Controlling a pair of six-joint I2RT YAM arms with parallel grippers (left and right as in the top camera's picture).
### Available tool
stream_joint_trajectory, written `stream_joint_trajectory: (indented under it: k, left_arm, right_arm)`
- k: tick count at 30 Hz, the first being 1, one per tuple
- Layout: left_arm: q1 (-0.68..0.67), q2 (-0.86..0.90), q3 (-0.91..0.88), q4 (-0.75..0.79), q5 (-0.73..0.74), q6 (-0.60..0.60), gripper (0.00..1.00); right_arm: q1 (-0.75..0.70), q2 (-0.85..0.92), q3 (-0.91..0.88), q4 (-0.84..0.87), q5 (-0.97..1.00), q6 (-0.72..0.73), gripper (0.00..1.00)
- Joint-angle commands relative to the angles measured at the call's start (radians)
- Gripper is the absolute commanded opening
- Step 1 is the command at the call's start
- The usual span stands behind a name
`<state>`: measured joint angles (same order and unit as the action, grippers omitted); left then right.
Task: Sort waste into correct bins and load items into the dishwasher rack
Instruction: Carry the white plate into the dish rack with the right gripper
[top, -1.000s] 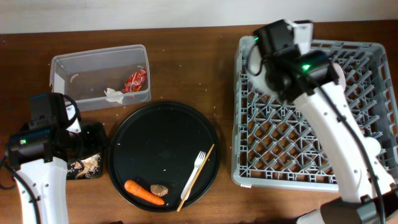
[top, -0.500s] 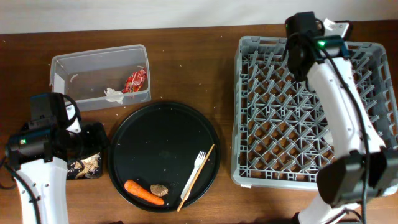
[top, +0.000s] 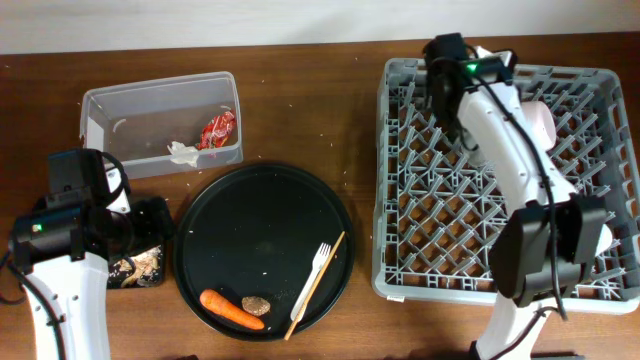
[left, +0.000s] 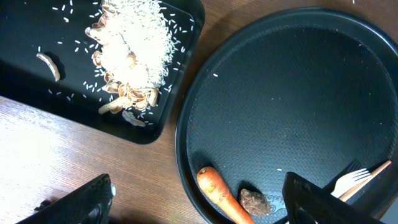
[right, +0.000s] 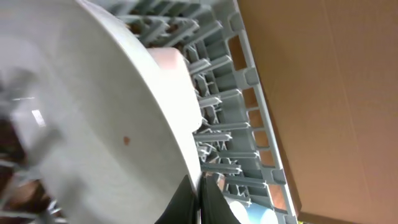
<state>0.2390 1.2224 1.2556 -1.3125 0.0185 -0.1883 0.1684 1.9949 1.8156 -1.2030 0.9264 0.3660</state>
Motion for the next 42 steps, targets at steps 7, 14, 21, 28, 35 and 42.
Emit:
stream_joint_trajectory:
  k: [7,14,21,28,35,42]
  left_arm:
    - [0.006,-0.011,0.006,0.006,0.003,-0.002,0.87]
    - [0.006,-0.011,0.006,0.006,0.003,-0.002,0.87]
    - [0.006,-0.011,0.006,0.006,0.003,-0.002,0.87]
    - [0.006,-0.011,0.006,0.006,0.003,-0.002,0.87]
    - [0.006,-0.011,0.006,0.006,0.003,-0.002,0.87]
    - [0.006,-0.011,0.006,0.006,0.003,-0.002,0.87]
  right_arm:
    - [0.182,0.000,0.002,-0.029,-0.064,0.017,0.43]
    - [0.187,-0.097,0.003,-0.073,-0.139,0.078,0.44]
    - [0.004,-0.284,0.003,-0.066,-0.214,0.088,0.21]
    - [-0.377,-0.278,0.002,-0.055,-0.660,-0.056,0.10]
    - [-0.490,-0.132,0.002,-0.039,-1.078,-0.291,0.11]
    - [-0.443,-0.084,0.002,-0.047,-1.431,-0.546,0.12]
